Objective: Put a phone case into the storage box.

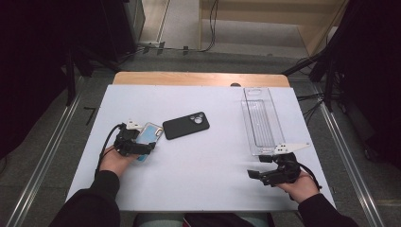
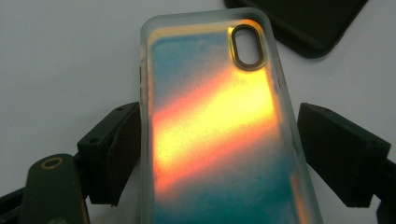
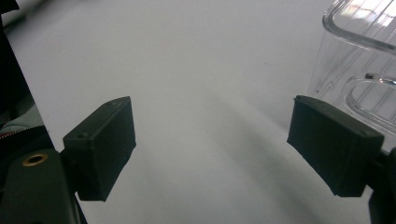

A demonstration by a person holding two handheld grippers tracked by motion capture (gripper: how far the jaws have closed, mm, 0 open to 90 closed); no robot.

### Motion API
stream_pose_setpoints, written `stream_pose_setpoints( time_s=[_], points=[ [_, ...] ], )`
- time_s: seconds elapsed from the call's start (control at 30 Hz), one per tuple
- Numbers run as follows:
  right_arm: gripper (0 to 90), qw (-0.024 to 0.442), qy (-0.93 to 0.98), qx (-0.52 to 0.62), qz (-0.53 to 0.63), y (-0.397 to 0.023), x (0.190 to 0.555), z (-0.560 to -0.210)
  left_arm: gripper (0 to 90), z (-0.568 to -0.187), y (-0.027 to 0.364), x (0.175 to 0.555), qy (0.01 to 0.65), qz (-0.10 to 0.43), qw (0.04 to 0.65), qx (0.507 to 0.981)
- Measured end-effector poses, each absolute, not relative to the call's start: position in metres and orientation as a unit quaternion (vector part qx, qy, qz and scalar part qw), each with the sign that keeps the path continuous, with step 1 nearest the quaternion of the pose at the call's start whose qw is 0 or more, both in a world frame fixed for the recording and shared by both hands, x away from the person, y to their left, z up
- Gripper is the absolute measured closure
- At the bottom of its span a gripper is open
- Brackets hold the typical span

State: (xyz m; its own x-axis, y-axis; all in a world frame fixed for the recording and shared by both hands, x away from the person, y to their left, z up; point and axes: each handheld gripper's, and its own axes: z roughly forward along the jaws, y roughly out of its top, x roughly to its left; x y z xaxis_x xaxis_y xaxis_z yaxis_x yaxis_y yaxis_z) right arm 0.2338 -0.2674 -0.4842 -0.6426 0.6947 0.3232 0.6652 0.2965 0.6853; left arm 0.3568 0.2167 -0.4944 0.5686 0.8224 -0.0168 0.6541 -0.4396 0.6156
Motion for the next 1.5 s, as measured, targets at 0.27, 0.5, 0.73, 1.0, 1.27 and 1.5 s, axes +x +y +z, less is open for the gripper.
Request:
stream_pose_setpoints(
  time_s=[0.27,0.5,0.73,1.0,1.27,1.5],
  points=[
    [13.2,0.018,0.805,0.422,0.416,-0.267,0.234,-0.484,16.7,-0.486,0.22,0.358,0.451,0.128,0.303,0.83],
    [13.2,0.018,0.805,0.422,0.417,-0.267,0.234,-0.484,16.7,-0.469,0.221,0.354,0.453,0.124,0.329,0.819],
    [13.2,0.019,0.805,0.422,0.418,-0.267,0.234,-0.484,16.7,-0.456,0.216,0.346,0.429,0.114,0.35,0.825],
    [13.2,0.02,0.805,0.421,0.418,-0.268,0.234,-0.484,16.7,-0.449,0.2,0.337,0.406,0.104,0.356,0.835],
    [13.2,0.023,0.803,0.422,0.42,-0.267,0.233,-0.483,16.7,-0.446,0.182,0.329,0.406,0.076,0.365,0.835],
    [13.2,0.017,0.797,0.425,0.429,-0.265,0.232,-0.481,16.6,-0.443,0.165,0.322,0.407,0.053,0.369,0.834]
  ],
)
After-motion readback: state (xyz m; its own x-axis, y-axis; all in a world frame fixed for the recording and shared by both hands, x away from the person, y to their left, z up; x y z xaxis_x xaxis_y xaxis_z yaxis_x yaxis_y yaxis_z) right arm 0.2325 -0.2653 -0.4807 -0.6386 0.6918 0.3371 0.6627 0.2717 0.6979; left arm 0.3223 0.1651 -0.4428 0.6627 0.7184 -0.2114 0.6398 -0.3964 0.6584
